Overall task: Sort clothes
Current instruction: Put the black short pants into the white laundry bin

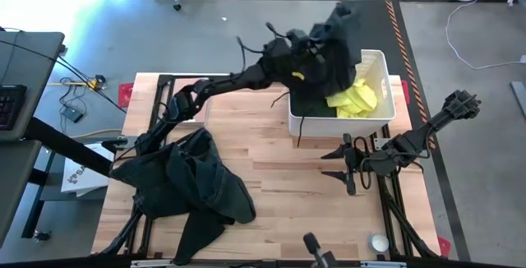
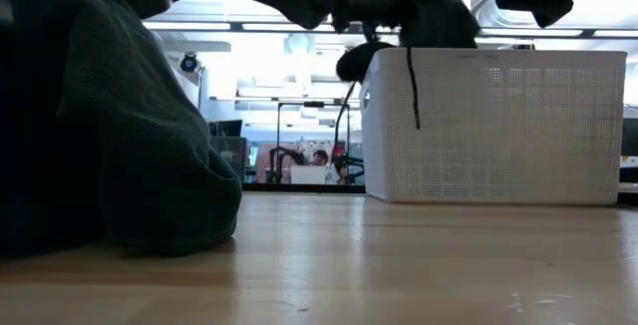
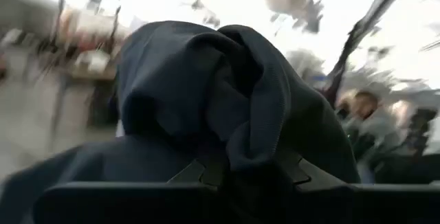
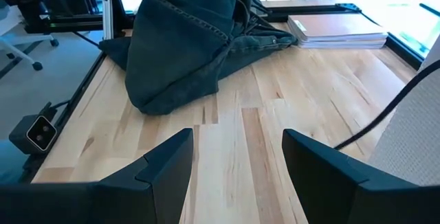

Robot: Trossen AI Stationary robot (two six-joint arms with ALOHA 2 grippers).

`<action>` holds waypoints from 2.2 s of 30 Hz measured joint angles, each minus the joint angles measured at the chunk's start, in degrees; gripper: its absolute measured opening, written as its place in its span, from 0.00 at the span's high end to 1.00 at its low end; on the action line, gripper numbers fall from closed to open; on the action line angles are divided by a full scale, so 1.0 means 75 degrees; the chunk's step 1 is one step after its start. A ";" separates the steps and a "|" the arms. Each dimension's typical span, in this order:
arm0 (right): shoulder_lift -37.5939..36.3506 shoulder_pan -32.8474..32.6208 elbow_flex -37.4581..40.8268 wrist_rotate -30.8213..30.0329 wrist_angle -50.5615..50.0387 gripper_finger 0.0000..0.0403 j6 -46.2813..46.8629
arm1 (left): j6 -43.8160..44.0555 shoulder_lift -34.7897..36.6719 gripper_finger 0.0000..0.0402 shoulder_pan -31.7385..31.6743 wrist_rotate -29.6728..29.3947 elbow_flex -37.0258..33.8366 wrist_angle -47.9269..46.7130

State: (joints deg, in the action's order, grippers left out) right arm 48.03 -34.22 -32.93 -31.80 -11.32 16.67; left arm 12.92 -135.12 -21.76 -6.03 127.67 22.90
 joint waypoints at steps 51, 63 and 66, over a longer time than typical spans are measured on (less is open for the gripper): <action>0.2611 0.6064 -0.4826 0.3273 -0.3447 0.45 -0.2554 | 0.6008 0.1858 0.64 0.5469 -0.8453 -0.0534 -1.4973; 0.4627 0.9481 -0.5106 0.4200 -0.4939 0.45 -0.3433 | 0.7538 0.1851 0.64 0.6372 -0.8411 -0.1410 -1.5046; 0.5048 1.0000 -0.5067 0.4140 -0.5516 0.45 -0.3433 | 0.7652 0.1849 0.64 0.6382 -0.8373 -0.1470 -1.5059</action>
State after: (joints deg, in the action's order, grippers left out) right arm 85.89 40.78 -70.93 -0.75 -52.69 -9.08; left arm 70.30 -121.25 26.11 -68.83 116.64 -90.04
